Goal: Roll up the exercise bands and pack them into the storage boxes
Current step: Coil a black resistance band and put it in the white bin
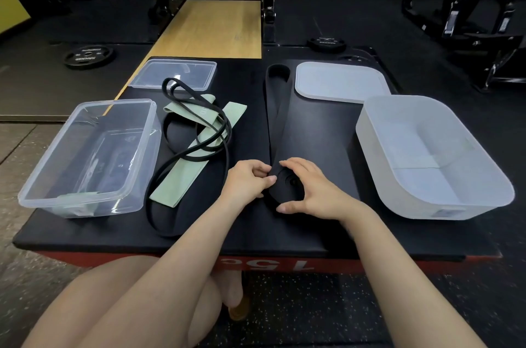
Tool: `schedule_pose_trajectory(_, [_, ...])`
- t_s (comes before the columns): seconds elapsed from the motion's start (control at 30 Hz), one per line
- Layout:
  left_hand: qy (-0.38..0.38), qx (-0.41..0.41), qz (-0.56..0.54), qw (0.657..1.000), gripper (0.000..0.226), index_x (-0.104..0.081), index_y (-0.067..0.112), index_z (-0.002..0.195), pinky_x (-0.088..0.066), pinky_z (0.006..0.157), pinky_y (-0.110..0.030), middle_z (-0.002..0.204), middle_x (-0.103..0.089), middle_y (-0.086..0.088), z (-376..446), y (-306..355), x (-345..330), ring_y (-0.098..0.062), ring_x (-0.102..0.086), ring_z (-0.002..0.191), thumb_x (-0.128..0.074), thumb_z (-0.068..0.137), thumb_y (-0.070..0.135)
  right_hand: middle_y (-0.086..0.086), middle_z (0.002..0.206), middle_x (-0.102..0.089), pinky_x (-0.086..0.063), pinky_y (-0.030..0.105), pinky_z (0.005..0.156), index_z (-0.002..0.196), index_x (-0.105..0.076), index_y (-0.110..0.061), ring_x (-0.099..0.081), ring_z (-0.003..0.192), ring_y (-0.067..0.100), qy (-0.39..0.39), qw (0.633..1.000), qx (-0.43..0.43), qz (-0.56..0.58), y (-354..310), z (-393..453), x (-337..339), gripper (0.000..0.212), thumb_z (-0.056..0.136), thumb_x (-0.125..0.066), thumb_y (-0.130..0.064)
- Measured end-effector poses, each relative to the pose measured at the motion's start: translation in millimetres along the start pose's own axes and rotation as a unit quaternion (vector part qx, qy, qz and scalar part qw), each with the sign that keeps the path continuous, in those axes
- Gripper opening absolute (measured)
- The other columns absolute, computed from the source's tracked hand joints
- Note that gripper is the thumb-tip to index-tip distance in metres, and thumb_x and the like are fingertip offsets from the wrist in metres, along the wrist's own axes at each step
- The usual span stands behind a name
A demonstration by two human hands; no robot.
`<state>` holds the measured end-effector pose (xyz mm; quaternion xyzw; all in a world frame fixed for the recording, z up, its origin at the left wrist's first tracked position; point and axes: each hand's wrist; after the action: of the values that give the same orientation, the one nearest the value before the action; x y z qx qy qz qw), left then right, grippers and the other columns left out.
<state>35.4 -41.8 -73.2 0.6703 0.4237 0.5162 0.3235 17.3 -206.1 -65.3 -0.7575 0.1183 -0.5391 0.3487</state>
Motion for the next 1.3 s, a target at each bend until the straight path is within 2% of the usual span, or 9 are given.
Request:
schedule_pose_trajectory(0.2, [0.021, -0.012, 0.034, 0.999, 0.025, -0.064, 0.012, 0.107, -0.053, 0.090, -0.037, 0.092, -0.062, 0.002, 1, -2, -5, -0.014, -0.061, 0.091, -0.068, 0.083, 0.015, -0.008, 0.158, 0.001, -0.011, 0.028, 0.117, 0.151, -0.001, -0.017, 0.003, 0.144, 0.008, 0.062, 0.996, -0.056, -0.030, -6, -5, -11, 0.114, 0.071, -0.077, -0.044])
schedule_pose_trajectory(0.3, [0.026, -0.025, 0.040, 0.999, 0.028, -0.062, 0.012, 0.111, -0.052, 0.090, -0.033, 0.098, -0.063, 0.002, 1, -3, -7, -0.012, -0.059, 0.087, -0.068, 0.083, 0.014, -0.003, 0.158, 0.005, -0.011, 0.031, 0.116, 0.150, 0.005, -0.013, 0.005, 0.145, 0.013, 0.125, 0.986, -0.113, -0.011, -15, -12, -28, 0.116, 0.073, -0.075, -0.046])
schedule_pose_trajectory(0.4, [0.024, -0.049, 0.022, 0.998, 0.038, -0.058, 0.015, 0.120, -0.045, 0.089, -0.022, 0.117, -0.062, 0.002, -1, -2, -8, -0.009, -0.057, 0.096, -0.066, 0.083, 0.007, 0.002, 0.158, -0.002, -0.010, 0.033, 0.118, 0.150, 0.000, -0.011, 0.003, 0.145, 0.018, 0.186, 0.974, -0.126, -0.010, -22, -7, -45, 0.113, 0.073, -0.069, -0.058])
schedule_pose_trajectory(0.53, [-0.001, -0.039, -0.001, 0.999, 0.045, -0.055, 0.014, 0.128, -0.041, 0.097, -0.021, 0.124, -0.061, -0.001, -2, -1, -7, -0.007, -0.055, 0.104, -0.063, 0.085, 0.005, 0.002, 0.156, -0.012, -0.012, 0.031, 0.116, 0.150, -0.009, -0.011, -0.003, 0.144, 0.017, 0.232, 0.965, -0.121, 0.002, -19, 0, -49, 0.098, 0.080, -0.066, -0.050])
schedule_pose_trajectory(0.7, [-0.011, 0.009, -0.030, 0.999, 0.035, -0.062, 0.024, 0.113, -0.043, 0.100, -0.030, 0.111, -0.066, 0.005, 0, 2, -2, -0.010, -0.058, 0.105, -0.058, 0.083, 0.006, -0.002, 0.156, -0.011, -0.009, 0.029, 0.115, 0.151, -0.011, -0.015, -0.003, 0.143, 0.013, 0.168, 0.983, -0.072, 0.026, -9, -3, -37, 0.098, 0.079, -0.071, -0.043])
schedule_pose_trajectory(0.83, [0.011, 0.033, -0.031, 0.999, 0.027, -0.065, 0.031, 0.106, -0.046, 0.098, -0.037, 0.103, -0.068, 0.008, 1, 3, 0, -0.013, -0.060, 0.102, -0.055, 0.084, 0.020, -0.005, 0.155, -0.011, -0.009, 0.025, 0.113, 0.150, -0.012, -0.018, -0.003, 0.142, 0.010, 0.105, 0.993, -0.038, 0.033, -3, -4, -24, 0.098, 0.077, -0.074, -0.039])
schedule_pose_trajectory(0.97, [0.012, 0.011, 0.000, 1.000, 0.021, -0.068, 0.024, 0.106, -0.049, 0.092, -0.031, 0.093, -0.067, 0.008, 1, 1, 2, -0.012, -0.061, 0.095, -0.064, 0.085, 0.027, -0.008, 0.156, -0.009, -0.009, 0.022, 0.110, 0.150, -0.011, -0.023, -0.003, 0.142, 0.006, 0.045, 0.998, -0.018, 0.046, 4, -3, -13, 0.101, 0.075, -0.077, -0.035])
schedule_pose_trajectory(1.13, [-0.004, 0.011, 0.010, 1.000, 0.015, -0.066, 0.017, 0.097, -0.049, 0.070, -0.022, 0.077, -0.062, 0.008, 0, 1, 4, -0.010, -0.058, 0.076, -0.070, 0.082, 0.019, -0.007, 0.155, -0.010, -0.012, 0.025, 0.114, 0.150, -0.011, -0.024, -0.005, 0.143, 0.008, -0.018, 0.999, -0.004, 0.031, 8, 2, 1, 0.106, 0.071, -0.080, -0.034])
schedule_pose_trajectory(1.3, [0.014, -0.003, 0.038, 0.999, 0.013, -0.062, 0.016, 0.092, -0.052, 0.088, -0.034, 0.079, -0.059, 0.008, 1, 3, 0, -0.013, -0.059, 0.085, -0.069, 0.082, 0.015, -0.008, 0.157, -0.007, -0.010, 0.025, 0.115, 0.151, -0.006, -0.023, -0.001, 0.144, 0.008, -0.025, 0.999, -0.016, 0.013, 4, 2, 3, 0.113, 0.069, -0.081, -0.037])
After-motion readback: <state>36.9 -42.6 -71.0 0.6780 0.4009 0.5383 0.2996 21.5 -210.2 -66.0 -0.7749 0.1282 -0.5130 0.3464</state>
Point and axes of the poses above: each hand's wrist, its own z-axis towards the middle knuckle, its own x-axis out of the back of the hand, y = z × x
